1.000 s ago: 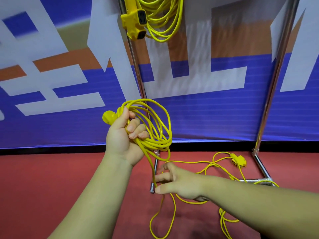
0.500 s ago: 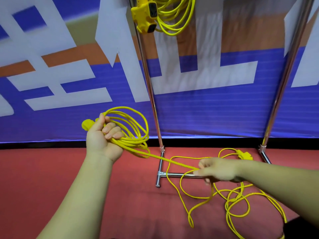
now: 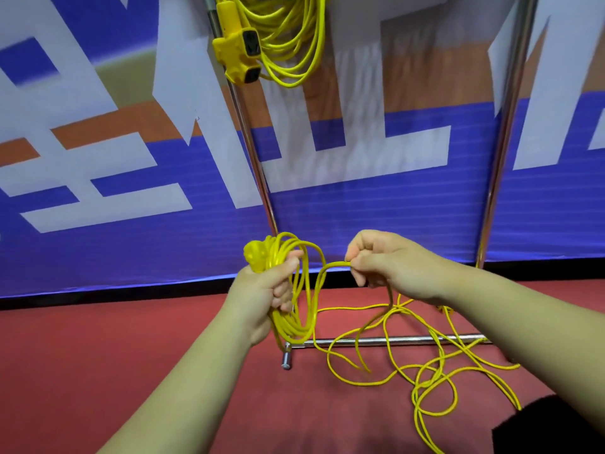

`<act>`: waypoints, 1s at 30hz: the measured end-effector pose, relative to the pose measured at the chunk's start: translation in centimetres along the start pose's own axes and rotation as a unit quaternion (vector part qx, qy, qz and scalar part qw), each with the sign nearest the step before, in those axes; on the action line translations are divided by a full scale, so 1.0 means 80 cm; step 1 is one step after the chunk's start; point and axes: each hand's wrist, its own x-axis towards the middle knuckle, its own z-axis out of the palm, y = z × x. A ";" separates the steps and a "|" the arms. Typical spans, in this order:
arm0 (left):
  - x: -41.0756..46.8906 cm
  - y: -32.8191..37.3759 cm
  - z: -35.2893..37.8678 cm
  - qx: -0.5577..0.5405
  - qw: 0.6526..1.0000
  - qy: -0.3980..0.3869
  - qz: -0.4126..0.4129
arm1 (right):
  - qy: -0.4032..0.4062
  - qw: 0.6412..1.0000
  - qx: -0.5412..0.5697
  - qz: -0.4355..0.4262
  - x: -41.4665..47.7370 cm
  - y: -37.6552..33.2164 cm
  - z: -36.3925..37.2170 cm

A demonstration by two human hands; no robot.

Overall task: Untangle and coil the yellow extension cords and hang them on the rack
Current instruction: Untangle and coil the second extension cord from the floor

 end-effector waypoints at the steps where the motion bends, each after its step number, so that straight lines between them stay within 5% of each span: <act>1: 0.000 -0.004 0.010 0.006 1.000 -0.016 -0.004 | -0.013 1.000 0.005 -0.007 -0.005 -0.005 -0.006; 11: -0.001 -0.018 0.052 0.050 0.983 -0.176 0.008 | -0.042 0.996 0.063 -0.040 -0.021 -0.013 -0.037; 15: 0.011 0.007 0.051 -0.036 0.988 -0.147 0.037 | -0.055 0.993 0.107 0.014 -0.022 0.008 -0.057; 21: 0.032 0.043 0.017 -0.163 0.977 -0.103 0.086 | -0.063 0.992 -0.001 0.110 -0.024 0.043 -0.068; 30: 0.054 0.008 -0.020 -0.077 0.992 0.076 0.061 | 0.035 0.972 0.008 0.231 -0.024 0.043 -0.077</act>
